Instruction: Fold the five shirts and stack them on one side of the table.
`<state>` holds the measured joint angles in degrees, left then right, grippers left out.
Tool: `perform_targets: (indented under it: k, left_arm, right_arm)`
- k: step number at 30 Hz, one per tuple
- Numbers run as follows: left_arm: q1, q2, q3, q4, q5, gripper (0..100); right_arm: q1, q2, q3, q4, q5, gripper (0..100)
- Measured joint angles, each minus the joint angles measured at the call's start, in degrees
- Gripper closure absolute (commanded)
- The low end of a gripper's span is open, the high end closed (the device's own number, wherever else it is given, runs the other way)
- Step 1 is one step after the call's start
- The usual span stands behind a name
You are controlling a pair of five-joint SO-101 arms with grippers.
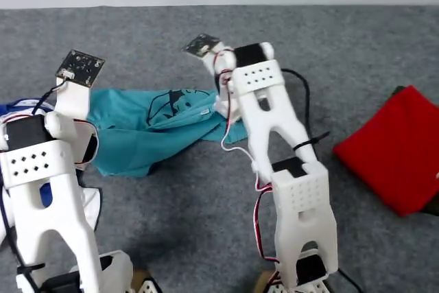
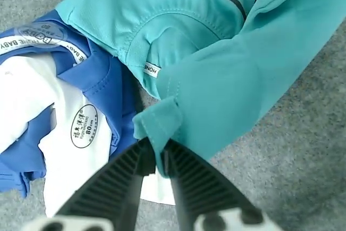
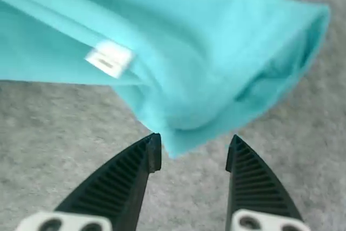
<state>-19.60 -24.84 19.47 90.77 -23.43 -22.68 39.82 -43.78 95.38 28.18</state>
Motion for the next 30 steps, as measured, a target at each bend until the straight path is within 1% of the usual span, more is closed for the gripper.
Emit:
perform_targets:
  k: [7, 14, 16, 19, 21, 27, 30]
  left_arm:
    - [0.00, 0.00, 0.00, 0.00, 0.00, 99]
    - [0.00, 0.00, 0.00, 0.00, 0.00, 99]
    - [0.00, 0.00, 0.00, 0.00, 0.00, 99]
    - [0.00, 0.00, 0.09, 0.00, 0.00, 99]
    - [0.00, 0.00, 0.44, -0.09, 0.00, 99]
    - [0.00, 0.00, 1.93, -0.09, 0.00, 99]
    - [0.00, 0.00, 1.93, -0.09, 0.00, 99]
  right_arm:
    - [-0.97, 3.52, 0.00, -6.24, 0.00, 79.0]
    - [-0.88, 8.26, 0.00, -9.58, 0.18, 79.4]
    - [-0.26, 8.62, 0.00, -11.16, 0.18, 82.7]
    - [1.41, 8.62, 0.00, -13.54, 0.18, 94.2]
    - [2.55, 8.62, -0.44, -14.07, 0.18, 98.5]
    - [4.48, 8.97, -6.15, -13.71, 5.54, 99.0]
    - [4.75, 8.97, -11.69, -9.32, 6.86, 99.0]
